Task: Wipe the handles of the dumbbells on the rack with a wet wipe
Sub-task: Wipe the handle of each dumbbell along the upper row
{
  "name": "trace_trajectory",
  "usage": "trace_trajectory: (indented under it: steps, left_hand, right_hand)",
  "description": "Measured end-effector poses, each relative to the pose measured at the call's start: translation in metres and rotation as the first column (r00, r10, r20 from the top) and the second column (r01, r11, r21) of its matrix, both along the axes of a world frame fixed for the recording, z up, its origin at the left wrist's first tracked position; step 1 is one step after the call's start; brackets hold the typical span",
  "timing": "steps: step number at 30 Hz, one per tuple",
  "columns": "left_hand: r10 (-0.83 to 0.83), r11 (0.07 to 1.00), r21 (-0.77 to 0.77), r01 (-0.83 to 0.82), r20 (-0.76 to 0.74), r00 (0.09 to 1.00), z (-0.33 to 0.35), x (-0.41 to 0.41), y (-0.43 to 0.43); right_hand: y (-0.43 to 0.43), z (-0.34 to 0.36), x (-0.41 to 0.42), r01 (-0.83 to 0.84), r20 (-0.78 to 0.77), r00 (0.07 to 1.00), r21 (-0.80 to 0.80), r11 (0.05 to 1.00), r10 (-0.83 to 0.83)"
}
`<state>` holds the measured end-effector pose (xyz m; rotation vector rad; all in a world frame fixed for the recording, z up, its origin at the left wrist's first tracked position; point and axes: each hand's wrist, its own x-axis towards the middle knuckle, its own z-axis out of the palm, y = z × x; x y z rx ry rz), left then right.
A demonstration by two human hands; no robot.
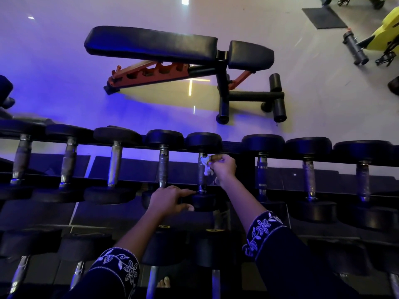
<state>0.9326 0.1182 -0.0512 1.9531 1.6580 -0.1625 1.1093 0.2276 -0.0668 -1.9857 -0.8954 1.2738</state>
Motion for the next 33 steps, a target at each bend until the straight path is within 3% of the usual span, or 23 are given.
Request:
trace_trajectory:
  steps: [7,11,13,18,24,28,33]
  left_hand:
    - [-0.011,0.999,0.030,0.011,0.002,1.000,0.000,0.000,0.000]
    - [-0.006,1.000,0.009,0.006,0.005,1.000,-0.003,-0.001,0.000]
    - [-0.009,1.000,0.015,0.008,0.009,1.000,-0.005,-0.001,0.000]
    - [-0.007,1.000,0.018,0.007,0.005,1.000,-0.007,-0.001,0.000]
    - [-0.009,1.000,0.013,0.008,0.013,1.000,-0.009,-0.003,0.001]
    - [0.006,1.000,-0.007,-0.006,0.023,1.000,-0.012,-0.003,0.001]
    - [-0.016,1.000,0.014,0.016,0.018,1.000,-0.014,-0.004,0.002]
  right_hand:
    - [-0.056,0.000,0.011,-0.274,0.159,0.949,-0.020,0.962,0.274]
    - [-0.034,0.013,-0.007,-0.205,0.259,0.953,0.162,0.965,0.159]
    - [-0.027,0.018,-0.018,-0.265,0.349,0.922,0.263,0.928,0.165]
    - [-0.056,0.016,-0.020,-0.642,0.679,0.650,0.250,0.725,0.341]
    - [-0.043,0.009,-0.020,-0.856,0.814,0.383,0.135,0.499,0.437]
    - [-0.010,0.023,-0.029,-0.850,0.886,0.325,0.120,0.513,0.331]
    - [-0.040,-0.001,-0.023,-0.918,0.909,0.202,0.046,0.395,0.363]
